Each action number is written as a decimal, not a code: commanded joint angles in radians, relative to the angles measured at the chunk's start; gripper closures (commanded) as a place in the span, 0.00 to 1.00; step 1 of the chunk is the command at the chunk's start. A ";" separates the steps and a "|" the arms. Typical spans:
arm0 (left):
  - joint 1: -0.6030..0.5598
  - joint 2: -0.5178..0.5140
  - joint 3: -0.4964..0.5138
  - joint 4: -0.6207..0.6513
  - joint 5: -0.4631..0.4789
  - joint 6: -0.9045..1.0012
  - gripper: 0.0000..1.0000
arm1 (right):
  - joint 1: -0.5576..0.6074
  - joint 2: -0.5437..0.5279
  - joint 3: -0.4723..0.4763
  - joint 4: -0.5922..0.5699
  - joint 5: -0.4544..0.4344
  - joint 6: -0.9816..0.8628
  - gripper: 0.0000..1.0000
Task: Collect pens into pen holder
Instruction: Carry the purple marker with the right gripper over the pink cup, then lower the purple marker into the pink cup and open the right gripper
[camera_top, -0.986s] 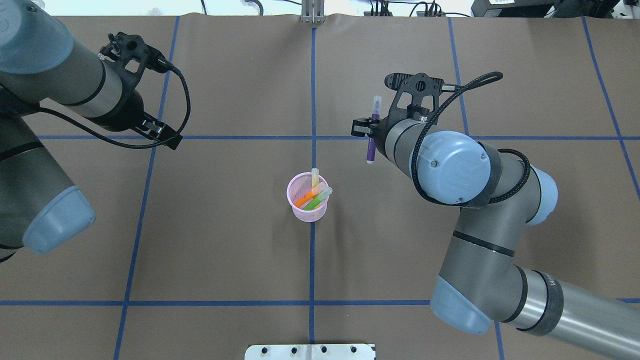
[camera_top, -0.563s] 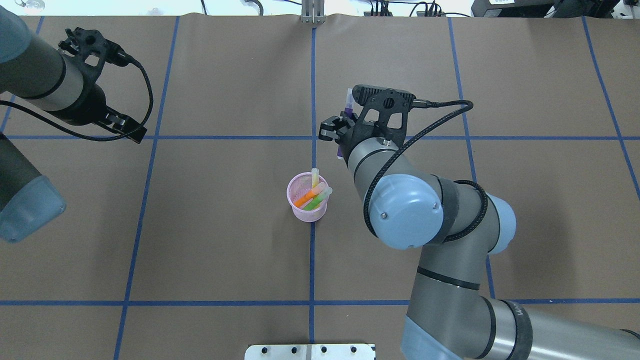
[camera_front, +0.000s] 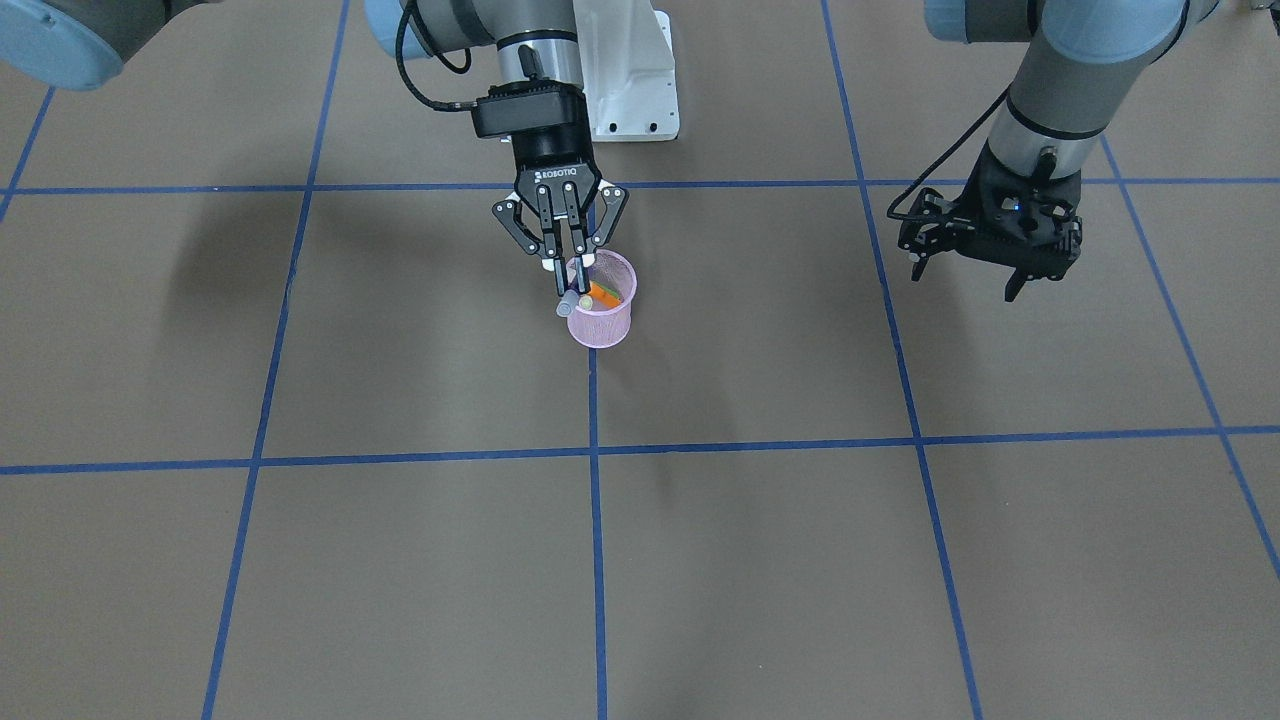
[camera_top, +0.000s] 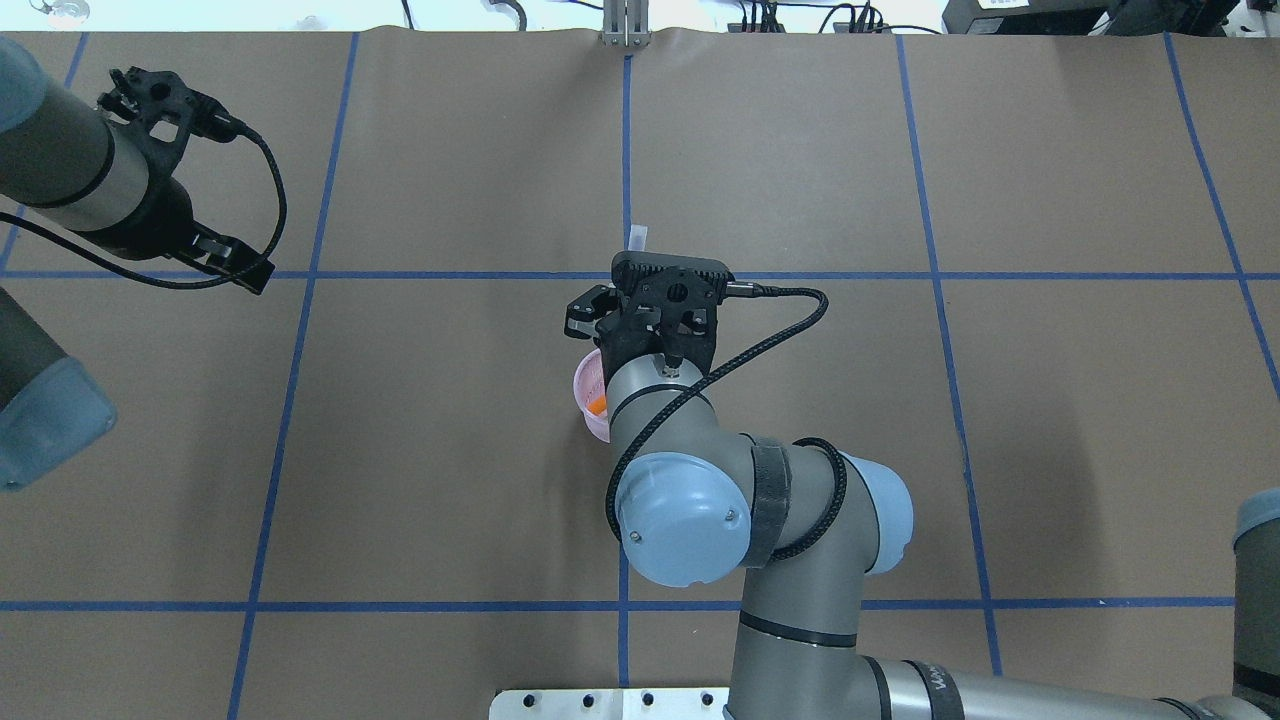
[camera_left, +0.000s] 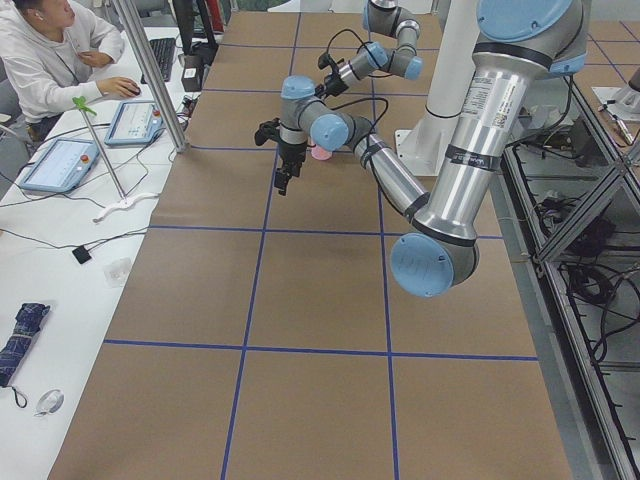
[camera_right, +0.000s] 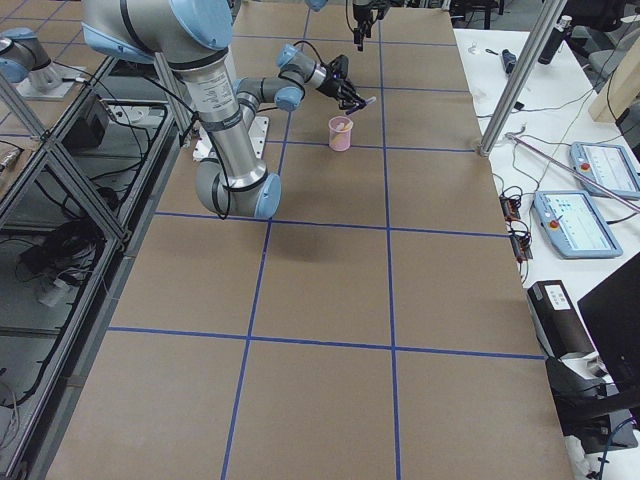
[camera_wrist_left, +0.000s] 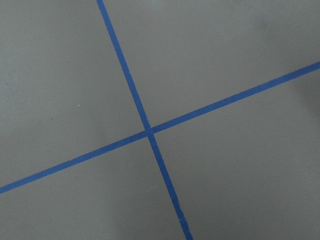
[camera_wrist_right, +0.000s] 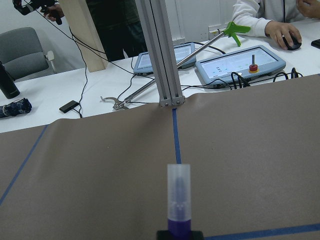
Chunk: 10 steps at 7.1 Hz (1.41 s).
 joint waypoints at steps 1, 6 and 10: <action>0.000 0.002 0.000 0.000 0.001 -0.002 0.00 | -0.033 -0.013 -0.020 0.084 -0.003 -0.064 1.00; 0.000 0.002 0.000 0.000 -0.001 -0.013 0.00 | -0.078 -0.049 -0.037 0.198 -0.057 -0.224 1.00; 0.001 0.002 -0.001 0.000 -0.001 -0.015 0.00 | -0.078 -0.044 -0.057 0.204 -0.074 -0.224 0.15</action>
